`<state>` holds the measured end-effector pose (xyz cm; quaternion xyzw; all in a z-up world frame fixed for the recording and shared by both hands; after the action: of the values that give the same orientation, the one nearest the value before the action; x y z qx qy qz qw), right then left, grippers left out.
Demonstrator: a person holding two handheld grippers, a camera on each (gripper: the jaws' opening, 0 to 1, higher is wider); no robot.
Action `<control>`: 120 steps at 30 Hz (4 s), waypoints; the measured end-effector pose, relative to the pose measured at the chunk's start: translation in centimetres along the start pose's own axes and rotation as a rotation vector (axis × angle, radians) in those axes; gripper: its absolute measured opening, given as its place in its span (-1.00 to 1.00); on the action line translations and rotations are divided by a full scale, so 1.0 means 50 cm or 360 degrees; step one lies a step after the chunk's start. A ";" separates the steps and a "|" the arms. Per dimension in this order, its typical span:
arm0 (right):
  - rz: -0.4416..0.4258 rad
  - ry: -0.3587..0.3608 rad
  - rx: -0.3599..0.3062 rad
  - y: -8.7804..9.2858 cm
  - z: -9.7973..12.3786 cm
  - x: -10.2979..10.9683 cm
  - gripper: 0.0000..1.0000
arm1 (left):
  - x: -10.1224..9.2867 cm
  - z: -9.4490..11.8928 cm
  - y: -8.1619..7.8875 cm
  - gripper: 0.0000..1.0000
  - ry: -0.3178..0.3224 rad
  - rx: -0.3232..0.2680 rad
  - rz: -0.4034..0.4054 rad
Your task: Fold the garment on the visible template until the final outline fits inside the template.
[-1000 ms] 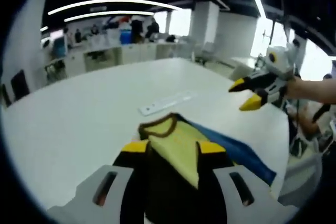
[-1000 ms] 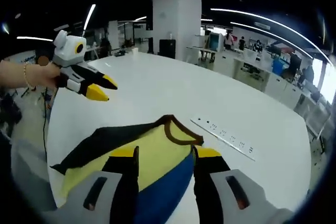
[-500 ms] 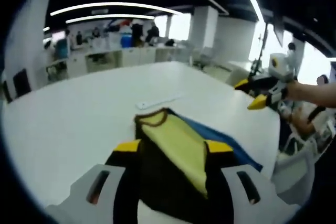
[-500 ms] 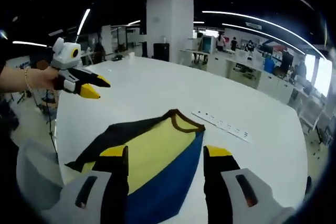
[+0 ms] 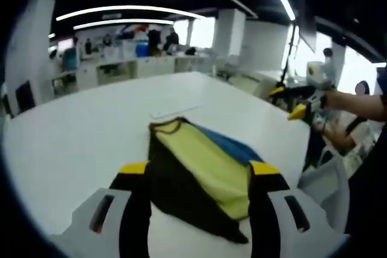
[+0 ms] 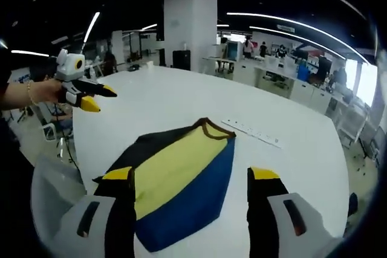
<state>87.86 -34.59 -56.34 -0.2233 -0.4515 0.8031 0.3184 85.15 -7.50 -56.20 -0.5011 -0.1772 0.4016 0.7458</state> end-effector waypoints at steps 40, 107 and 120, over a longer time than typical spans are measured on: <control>-0.0347 0.0160 0.0131 0.214 0.227 0.104 0.99 | -0.105 0.186 0.164 0.93 -0.0065 0.0161 0.0122; -0.0179 -0.0359 0.0491 0.282 0.021 0.262 -0.11 | -0.085 0.169 0.204 0.99 -0.0043 0.0162 0.0361; -0.0123 -0.0418 0.0543 0.298 -0.036 0.278 -0.28 | -0.070 0.166 0.227 0.98 -0.0065 0.0210 0.0397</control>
<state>74.72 -29.45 -71.13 -0.0421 -0.3548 0.8773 0.3205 72.69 -3.19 -62.20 -0.4608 -0.1020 0.5120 0.7177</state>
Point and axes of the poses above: the point that each gripper's makers call its tool centre point, and the gripper's own axes: z roughly backward along the fingers, x roughly to its left, y roughly out of its underside, the point moved 1 cm from there along z, roughly backward along the fingers, and after that the axes turned 3 degrees about y, right-handed, at the moved point
